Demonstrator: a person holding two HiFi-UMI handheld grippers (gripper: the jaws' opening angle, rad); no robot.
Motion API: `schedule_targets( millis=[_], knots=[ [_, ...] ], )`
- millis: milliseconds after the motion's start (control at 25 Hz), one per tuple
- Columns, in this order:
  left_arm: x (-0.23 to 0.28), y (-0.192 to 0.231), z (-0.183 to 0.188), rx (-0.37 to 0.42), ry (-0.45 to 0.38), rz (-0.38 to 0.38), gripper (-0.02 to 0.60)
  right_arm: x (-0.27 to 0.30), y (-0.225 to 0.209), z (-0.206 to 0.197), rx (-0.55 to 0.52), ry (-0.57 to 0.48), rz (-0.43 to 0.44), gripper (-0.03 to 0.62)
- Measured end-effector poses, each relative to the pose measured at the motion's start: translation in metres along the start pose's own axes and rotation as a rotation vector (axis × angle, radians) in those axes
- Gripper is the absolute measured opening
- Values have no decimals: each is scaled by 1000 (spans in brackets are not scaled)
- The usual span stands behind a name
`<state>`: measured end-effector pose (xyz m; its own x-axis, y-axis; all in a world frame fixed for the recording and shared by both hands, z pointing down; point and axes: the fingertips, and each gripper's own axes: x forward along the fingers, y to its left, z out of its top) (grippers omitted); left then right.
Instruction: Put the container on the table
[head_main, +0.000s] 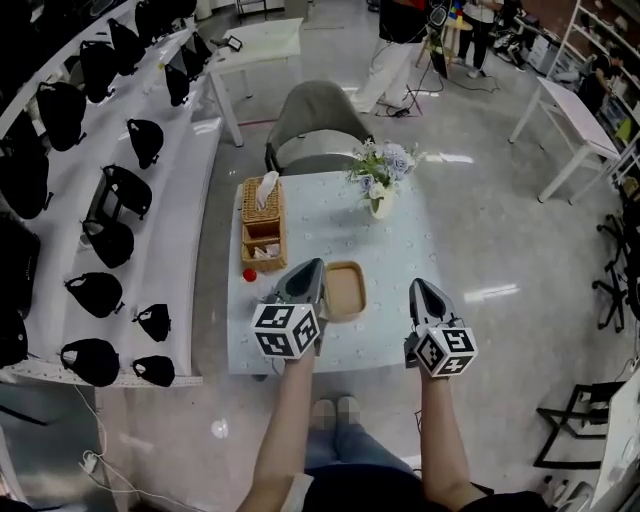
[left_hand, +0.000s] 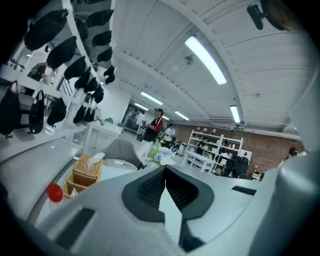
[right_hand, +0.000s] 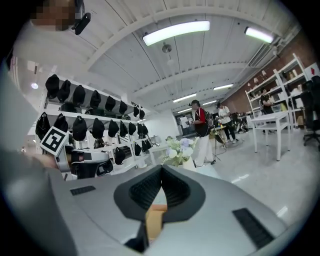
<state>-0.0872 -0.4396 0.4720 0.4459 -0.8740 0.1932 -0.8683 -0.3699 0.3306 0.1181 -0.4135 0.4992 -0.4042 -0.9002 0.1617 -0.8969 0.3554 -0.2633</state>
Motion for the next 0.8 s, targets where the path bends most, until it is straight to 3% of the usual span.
schedule_targets(
  millis=[240,440,600,800],
  knots=[
    [-48,-28,47,183,-144,-50,9,-31,8,39,-30,-86,-14,-2],
    [-79,-40,71,238,-230,-74,8,-49,18,64,-58,-143,-7,-2],
    [-99,-40,79,301,-263,-44,8,-59,26,77,-83,-172,-2,-2],
    [-112,-34,86,317,-292,-23,8,-65,31,90,-111,-202,7,-2]
  ],
)
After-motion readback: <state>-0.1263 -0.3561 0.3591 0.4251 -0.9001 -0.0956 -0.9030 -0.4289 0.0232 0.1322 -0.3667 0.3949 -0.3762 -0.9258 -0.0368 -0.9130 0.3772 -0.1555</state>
